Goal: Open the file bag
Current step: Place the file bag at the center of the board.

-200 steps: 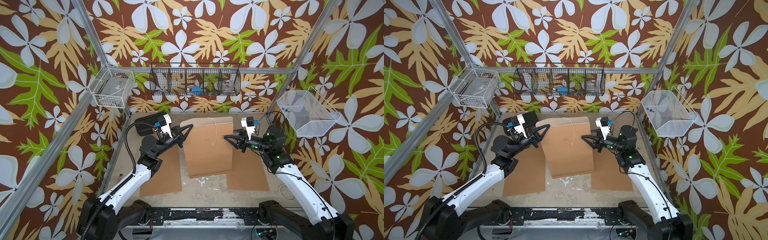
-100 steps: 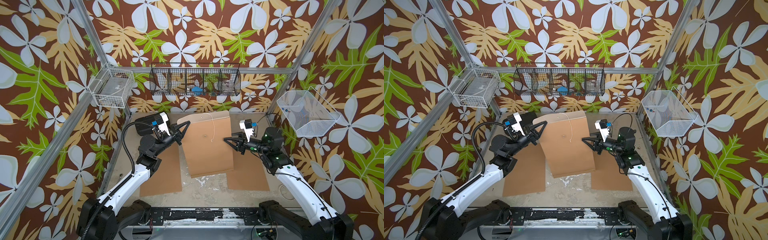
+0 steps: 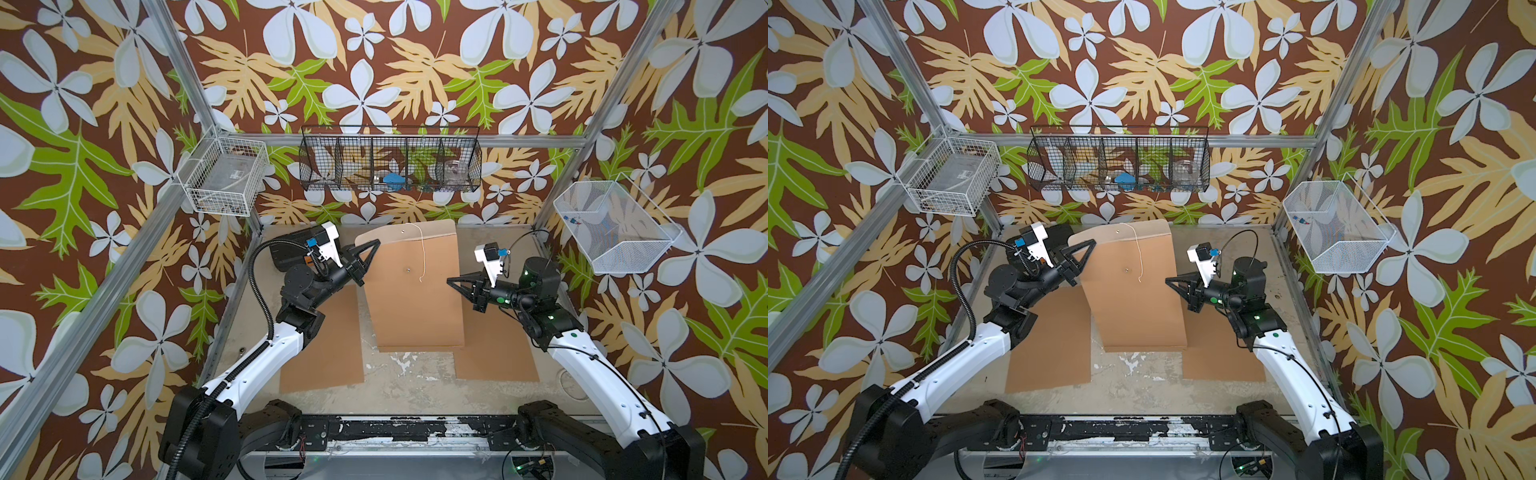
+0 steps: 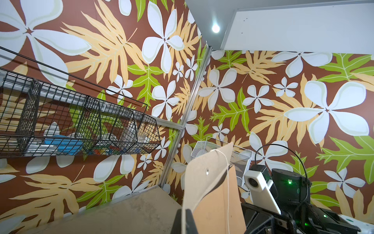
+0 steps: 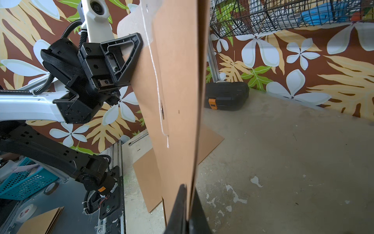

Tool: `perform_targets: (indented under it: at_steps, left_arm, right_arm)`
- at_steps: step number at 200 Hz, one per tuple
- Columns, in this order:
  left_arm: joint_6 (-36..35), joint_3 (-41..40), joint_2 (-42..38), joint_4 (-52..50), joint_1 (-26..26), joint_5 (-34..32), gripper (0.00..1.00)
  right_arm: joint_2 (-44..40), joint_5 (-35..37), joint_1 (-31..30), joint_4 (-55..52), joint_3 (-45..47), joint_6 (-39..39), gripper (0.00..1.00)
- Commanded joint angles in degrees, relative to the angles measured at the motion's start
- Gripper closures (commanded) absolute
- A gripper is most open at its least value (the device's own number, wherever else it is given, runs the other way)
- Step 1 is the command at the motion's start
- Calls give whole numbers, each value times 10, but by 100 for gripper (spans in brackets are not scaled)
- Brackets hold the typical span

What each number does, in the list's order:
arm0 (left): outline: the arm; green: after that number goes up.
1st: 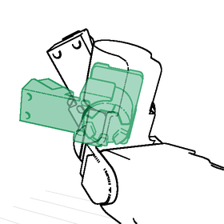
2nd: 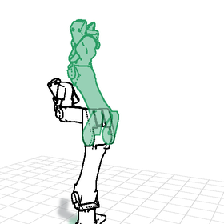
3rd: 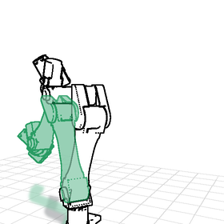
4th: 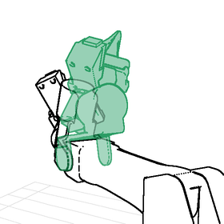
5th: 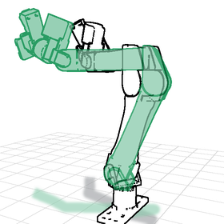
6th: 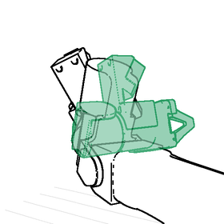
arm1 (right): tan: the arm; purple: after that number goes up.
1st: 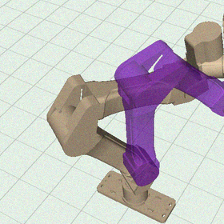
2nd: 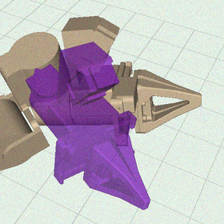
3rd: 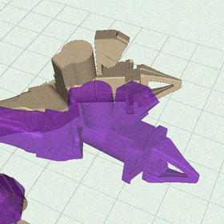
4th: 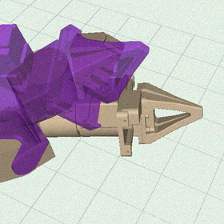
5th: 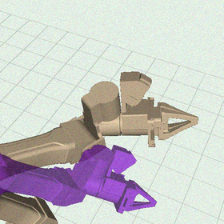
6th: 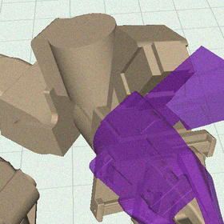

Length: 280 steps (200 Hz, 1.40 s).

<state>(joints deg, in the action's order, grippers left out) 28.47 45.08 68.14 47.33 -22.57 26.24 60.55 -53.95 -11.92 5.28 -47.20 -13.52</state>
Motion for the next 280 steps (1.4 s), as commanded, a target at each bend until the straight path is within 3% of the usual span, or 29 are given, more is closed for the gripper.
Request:
perform_targets:
  at_steps: [1,82,145,207,280]
  left_arm:
    - [5,4,5,31,2,-2,99]
    - [-17,-17,-17,-12,11,-57,67]
    - [-67,-43,-105,-104,15,-139,53]
    - [-68,-79,-169,-139,15,-167,49]
    - [-61,-84,-168,-138,15,-157,48]
  right_arm:
    - [4,21,0,-13,-2,1,100]
    - [33,49,0,-51,-14,-7,100]
    - [86,120,0,-86,-12,-17,100]
    - [157,145,0,-98,-22,-19,100]
    - [203,134,-3,-81,1,-15,100]
